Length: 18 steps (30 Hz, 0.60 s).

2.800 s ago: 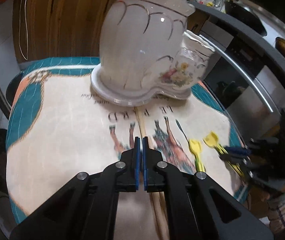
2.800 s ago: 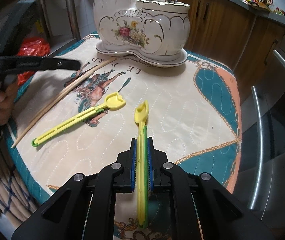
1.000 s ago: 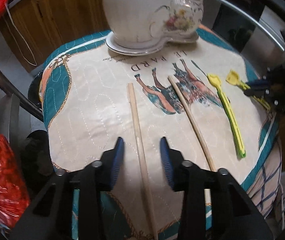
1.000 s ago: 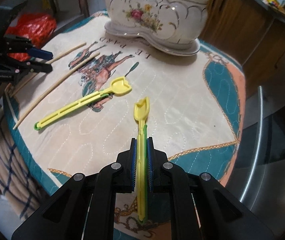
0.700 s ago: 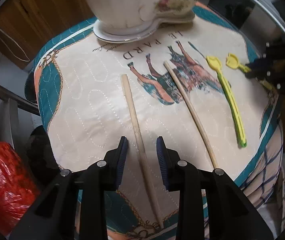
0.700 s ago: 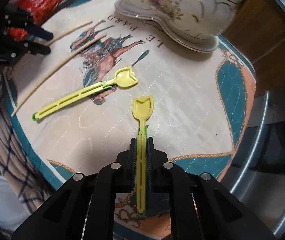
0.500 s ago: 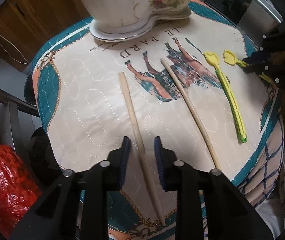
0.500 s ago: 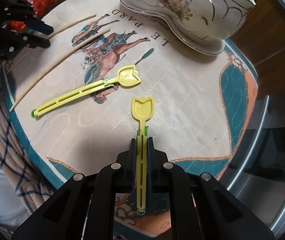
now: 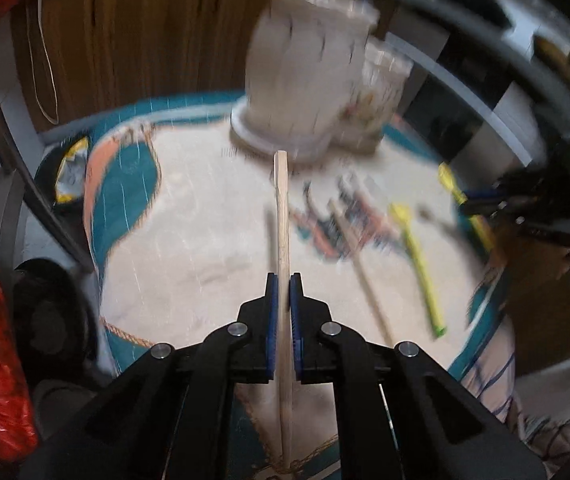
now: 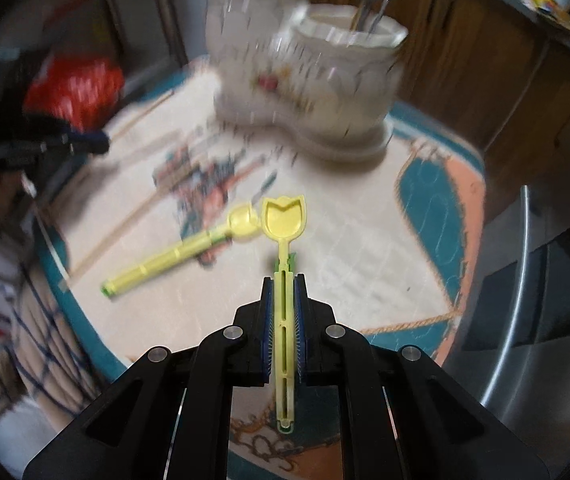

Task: Organize utensils
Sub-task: 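Carry the chopstick and yellow spoon up and lower them toward the holder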

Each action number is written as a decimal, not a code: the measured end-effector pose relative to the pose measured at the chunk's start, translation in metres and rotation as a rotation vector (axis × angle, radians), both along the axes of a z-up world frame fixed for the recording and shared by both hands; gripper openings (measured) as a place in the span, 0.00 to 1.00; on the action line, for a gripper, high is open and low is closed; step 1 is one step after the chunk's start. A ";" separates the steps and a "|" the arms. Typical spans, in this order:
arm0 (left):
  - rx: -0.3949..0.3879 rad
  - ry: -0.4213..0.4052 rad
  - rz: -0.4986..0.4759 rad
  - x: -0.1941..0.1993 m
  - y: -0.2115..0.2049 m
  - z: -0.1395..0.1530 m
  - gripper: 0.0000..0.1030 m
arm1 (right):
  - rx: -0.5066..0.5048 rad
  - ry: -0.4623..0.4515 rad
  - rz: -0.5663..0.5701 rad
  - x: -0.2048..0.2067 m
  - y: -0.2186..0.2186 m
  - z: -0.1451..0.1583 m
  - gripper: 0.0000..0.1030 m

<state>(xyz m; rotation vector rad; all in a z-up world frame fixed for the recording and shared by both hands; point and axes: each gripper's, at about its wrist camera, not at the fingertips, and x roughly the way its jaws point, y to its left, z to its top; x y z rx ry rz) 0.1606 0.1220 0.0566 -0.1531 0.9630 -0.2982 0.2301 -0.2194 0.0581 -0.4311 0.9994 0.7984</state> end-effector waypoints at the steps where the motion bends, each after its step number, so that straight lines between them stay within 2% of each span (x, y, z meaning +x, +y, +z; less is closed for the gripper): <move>1: -0.025 -0.030 0.019 -0.002 0.003 0.006 0.05 | 0.032 -0.007 -0.010 0.001 -0.003 0.005 0.10; 6: -0.150 -0.174 0.046 -0.007 0.012 0.032 0.05 | 0.183 -0.059 -0.057 0.008 -0.014 0.030 0.10; 12: -0.144 -0.286 0.031 0.005 -0.008 0.057 0.05 | 0.297 -0.110 -0.083 0.009 -0.016 0.052 0.10; 18: -0.154 -0.376 0.005 0.011 -0.026 0.079 0.05 | 0.373 -0.133 -0.090 0.015 -0.015 0.059 0.10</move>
